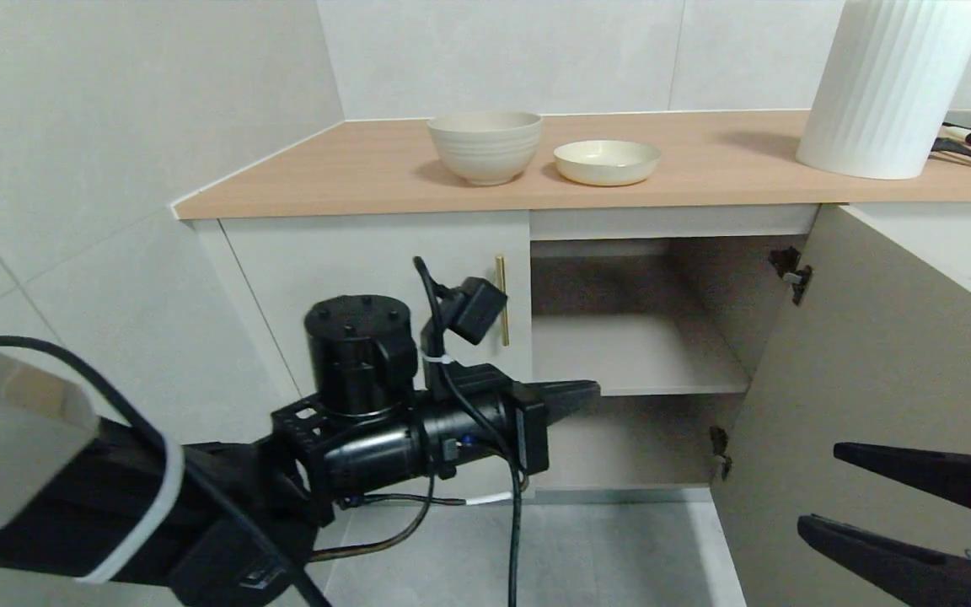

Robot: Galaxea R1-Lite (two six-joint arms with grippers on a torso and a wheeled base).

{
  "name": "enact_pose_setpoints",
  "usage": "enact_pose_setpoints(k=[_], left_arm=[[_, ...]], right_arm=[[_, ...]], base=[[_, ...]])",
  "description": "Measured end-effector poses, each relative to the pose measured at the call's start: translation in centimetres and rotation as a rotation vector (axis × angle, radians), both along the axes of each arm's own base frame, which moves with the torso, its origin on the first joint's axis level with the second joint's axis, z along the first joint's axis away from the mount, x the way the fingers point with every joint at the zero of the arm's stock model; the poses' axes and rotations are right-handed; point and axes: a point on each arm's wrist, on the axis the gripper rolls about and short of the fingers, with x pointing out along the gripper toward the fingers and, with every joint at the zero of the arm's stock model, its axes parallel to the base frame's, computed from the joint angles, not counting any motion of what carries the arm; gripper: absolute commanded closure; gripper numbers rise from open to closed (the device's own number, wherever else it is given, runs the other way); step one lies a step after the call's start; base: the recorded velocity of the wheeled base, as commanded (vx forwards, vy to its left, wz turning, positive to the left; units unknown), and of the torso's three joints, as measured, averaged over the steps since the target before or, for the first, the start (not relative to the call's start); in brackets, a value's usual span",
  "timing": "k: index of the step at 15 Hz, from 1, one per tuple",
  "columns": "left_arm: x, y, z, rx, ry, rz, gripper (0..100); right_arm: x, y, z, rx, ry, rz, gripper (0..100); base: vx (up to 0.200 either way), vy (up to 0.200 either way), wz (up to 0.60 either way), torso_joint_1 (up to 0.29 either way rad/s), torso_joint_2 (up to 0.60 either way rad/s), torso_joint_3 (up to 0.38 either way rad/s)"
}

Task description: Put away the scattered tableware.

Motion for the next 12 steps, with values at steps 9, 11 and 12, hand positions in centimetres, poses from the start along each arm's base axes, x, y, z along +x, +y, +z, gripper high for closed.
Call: enact_pose_setpoints(k=[9,11,12], left_arm=[[-4.8,14.4,5.7,0.016,-0.030,0.371,0],[-6.4,16.5,6.4,0.042,0.020,0.449,0],[-7.2,17.2,6.7,0.063,0.062,0.478,0]], right_arm=[[3.5,2.1,2.1,-0.007,-0.004,-0.048,0],[5.0,2.6,2.9,-0.008,-0.006,-0.074,0],[6.0,2.8,3.1,-0.028,0.019,-0.096,0]], base=[[0.000,0.000,0.00,0.000,0.00,0.000],[0.000,0.000,0.00,0.000,0.00,0.000],[0.000,0.000,0.00,0.000,0.00,0.000]])
